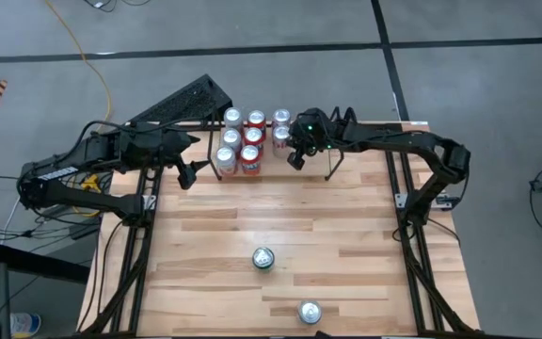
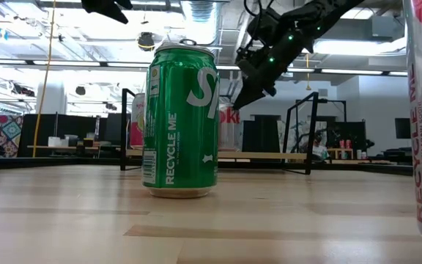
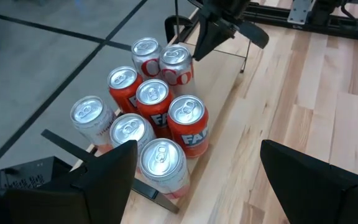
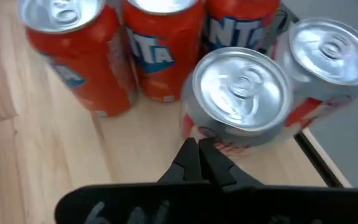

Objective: Place canned beverage on shelf
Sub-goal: Put the left silver soda can on the shelf aligned with the other silver soda can, then put the silver soda can on the shelf aligned with the other silver soda cans

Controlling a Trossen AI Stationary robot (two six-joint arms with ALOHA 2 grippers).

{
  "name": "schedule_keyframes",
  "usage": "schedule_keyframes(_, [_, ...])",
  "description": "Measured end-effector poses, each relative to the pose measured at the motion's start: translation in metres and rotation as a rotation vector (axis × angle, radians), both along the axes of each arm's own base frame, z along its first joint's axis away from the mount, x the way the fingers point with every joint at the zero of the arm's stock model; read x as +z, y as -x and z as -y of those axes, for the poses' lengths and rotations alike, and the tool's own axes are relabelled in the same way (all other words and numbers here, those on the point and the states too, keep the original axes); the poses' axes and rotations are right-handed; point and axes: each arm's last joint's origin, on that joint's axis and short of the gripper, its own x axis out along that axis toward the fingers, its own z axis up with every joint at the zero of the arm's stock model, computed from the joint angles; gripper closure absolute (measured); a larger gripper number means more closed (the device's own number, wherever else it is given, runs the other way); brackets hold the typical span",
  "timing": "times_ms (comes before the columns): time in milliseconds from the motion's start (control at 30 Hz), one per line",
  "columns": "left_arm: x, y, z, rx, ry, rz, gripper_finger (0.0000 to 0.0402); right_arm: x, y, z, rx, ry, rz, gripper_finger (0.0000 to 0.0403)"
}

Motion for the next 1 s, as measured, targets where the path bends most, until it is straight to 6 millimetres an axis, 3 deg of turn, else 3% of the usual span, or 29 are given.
schedule_keyframes(167, [0.000, 0.000, 0.000, 0.000, 0.000, 0.000, 0.0077, 0.009, 0.002, -0.013, 0.045, -0.045, 0.021, 0.0403])
schedule_keyframes(400, [0.000, 0.000, 0.000, 0.000, 0.000, 0.000, 0.0077, 0.043, 0.021, -0.032, 0.043, 0.008, 0.072, 0.0403])
schedule_keyframes(567, [0.000, 0.000, 0.000, 0.000, 0.000, 0.000, 0.0077, 0.073, 0.045, -0.035, 0.040, 0.018, 0.165, 0.0403])
schedule_keyframes(767, [0.000, 0.000, 0.000, 0.000, 0.000, 0.000, 0.0077, 0.122, 0.087, -0.058, 0.147, 0.053, 0.356, 0.0403])
schedule_keyframes(1000, [0.000, 0.000, 0.000, 0.000, 0.000, 0.000, 0.0077, 0.158, 0.126, -0.082, 0.230, 0.076, 0.539, 0.0403])
